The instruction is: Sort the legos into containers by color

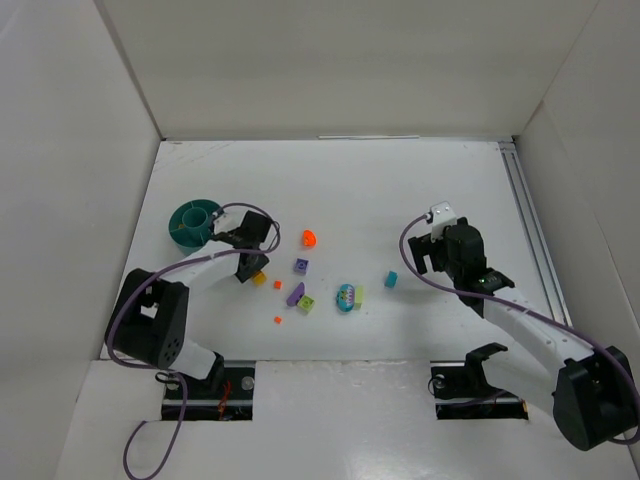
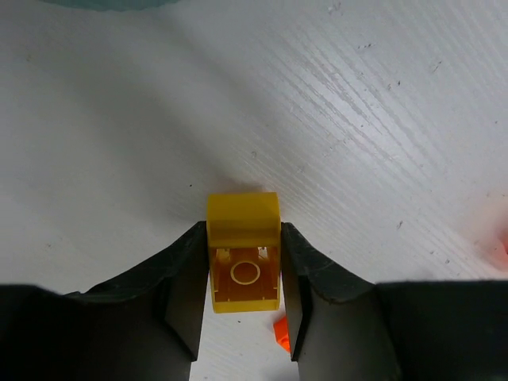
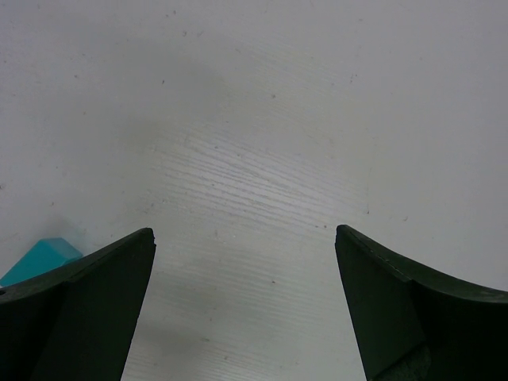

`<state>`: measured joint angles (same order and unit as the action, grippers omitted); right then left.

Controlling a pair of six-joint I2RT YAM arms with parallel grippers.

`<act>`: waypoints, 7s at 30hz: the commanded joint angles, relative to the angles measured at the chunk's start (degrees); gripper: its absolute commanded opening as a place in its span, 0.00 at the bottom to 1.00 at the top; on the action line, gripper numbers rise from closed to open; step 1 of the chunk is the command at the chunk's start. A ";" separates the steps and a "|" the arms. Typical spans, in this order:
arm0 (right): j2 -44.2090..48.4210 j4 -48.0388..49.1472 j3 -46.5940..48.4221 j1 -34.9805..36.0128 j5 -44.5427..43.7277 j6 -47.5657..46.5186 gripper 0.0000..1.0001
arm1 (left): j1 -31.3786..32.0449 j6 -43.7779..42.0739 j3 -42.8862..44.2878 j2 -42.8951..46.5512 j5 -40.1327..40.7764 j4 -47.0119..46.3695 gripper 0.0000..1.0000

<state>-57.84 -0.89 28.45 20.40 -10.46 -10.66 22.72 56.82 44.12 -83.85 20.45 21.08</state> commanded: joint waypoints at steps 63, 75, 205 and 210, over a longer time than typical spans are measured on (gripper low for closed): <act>3.08 0.01 1.52 -0.45 -8.97 -0.16 1.00 | -31.69 -17.88 24.01 -7.74 5.57 -9.91 0.32; 4.23 0.01 1.00 -0.45 -9.49 -0.16 1.00 | -31.16 -19.11 21.71 -2.81 5.04 -10.45 0.63; -9.39 28.40 7.76 26.09 38.77 -16.77 0.63 | 14.46 -20.08 -10.81 29.10 -32.42 -42.00 0.12; -9.39 24.72 9.43 26.09 35.08 -16.77 1.00 | 14.46 -20.69 -6.60 28.49 -25.47 -36.48 0.08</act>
<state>-67.53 25.10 34.13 46.06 26.65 -27.07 37.32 37.43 32.51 -56.34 -11.57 -17.61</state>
